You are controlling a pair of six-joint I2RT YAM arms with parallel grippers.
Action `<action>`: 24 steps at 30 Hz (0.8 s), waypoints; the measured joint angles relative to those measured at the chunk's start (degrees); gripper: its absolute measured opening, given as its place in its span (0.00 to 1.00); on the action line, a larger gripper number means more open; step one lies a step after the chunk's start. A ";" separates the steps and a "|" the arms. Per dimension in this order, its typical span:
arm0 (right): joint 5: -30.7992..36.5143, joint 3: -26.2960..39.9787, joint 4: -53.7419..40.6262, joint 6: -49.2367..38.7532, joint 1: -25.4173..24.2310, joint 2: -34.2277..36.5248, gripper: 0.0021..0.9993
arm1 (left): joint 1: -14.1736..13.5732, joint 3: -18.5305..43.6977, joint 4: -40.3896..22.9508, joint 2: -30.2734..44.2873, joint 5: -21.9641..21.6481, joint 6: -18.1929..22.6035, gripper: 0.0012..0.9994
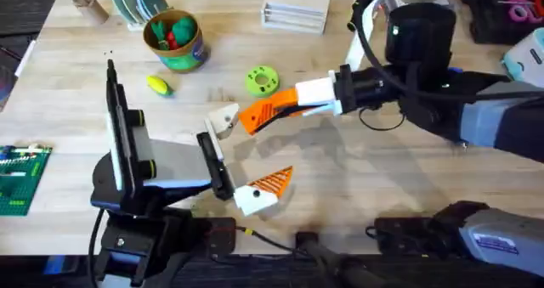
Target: Pick up the gripper from the table and insert it into the empty holder that is missing its gripper. Then pick up a screw, insert it into the mounting hole, and use the screwdriver to tighten it. Finally, clean up the table by picking up the vegetable and placing it into the bucket.
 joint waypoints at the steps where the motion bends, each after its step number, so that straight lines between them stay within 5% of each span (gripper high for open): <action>1: -0.02 0.00 0.10 0.27 -0.01 0.00 0.01 | 0.00 0.00 0.00 0.00 0.00 -0.30 0.99; 10: 2.30 -0.13 6.17 4.91 0.94 0.57 0.01 | 0.02 0.00 0.80 0.00 -1.39 -1.33 0.99; 24: 0.15 -0.17 25.70 17.43 2.24 13.01 0.01 | 0.44 -0.02 0.10 0.00 -5.58 -2.19 0.99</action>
